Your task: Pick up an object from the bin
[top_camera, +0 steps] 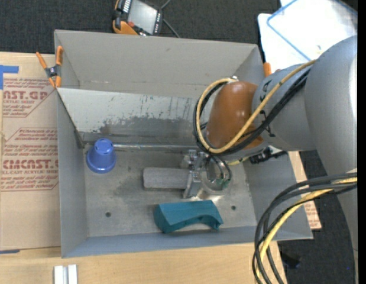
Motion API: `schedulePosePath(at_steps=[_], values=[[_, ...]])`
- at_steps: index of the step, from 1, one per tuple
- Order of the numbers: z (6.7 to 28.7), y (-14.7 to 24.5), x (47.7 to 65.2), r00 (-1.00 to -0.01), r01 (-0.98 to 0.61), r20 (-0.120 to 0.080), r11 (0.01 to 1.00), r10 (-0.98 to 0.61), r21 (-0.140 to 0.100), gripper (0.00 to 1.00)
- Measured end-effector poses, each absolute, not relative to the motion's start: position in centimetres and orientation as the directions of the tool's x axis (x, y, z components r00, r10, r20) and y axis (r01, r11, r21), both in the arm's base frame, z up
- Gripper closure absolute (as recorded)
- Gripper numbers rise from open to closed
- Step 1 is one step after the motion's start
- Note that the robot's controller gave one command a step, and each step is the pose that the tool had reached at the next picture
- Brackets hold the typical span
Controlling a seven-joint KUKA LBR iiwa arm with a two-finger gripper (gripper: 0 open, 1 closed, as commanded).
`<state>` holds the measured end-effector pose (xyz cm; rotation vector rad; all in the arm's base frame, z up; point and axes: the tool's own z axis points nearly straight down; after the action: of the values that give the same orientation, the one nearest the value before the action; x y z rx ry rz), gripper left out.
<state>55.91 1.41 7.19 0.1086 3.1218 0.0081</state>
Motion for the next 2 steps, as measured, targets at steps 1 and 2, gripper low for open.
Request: schedulePosePath(at_steps=[1, 2], values=[[7.19, 1.41, 55.91, -0.997, 0.069, -0.018, 0.998, 0.069, 0.006, 1.0], [7.19, 1.41, 55.91, -0.997, 0.069, -0.018, 0.998, 0.069, 0.006, 1.0]])
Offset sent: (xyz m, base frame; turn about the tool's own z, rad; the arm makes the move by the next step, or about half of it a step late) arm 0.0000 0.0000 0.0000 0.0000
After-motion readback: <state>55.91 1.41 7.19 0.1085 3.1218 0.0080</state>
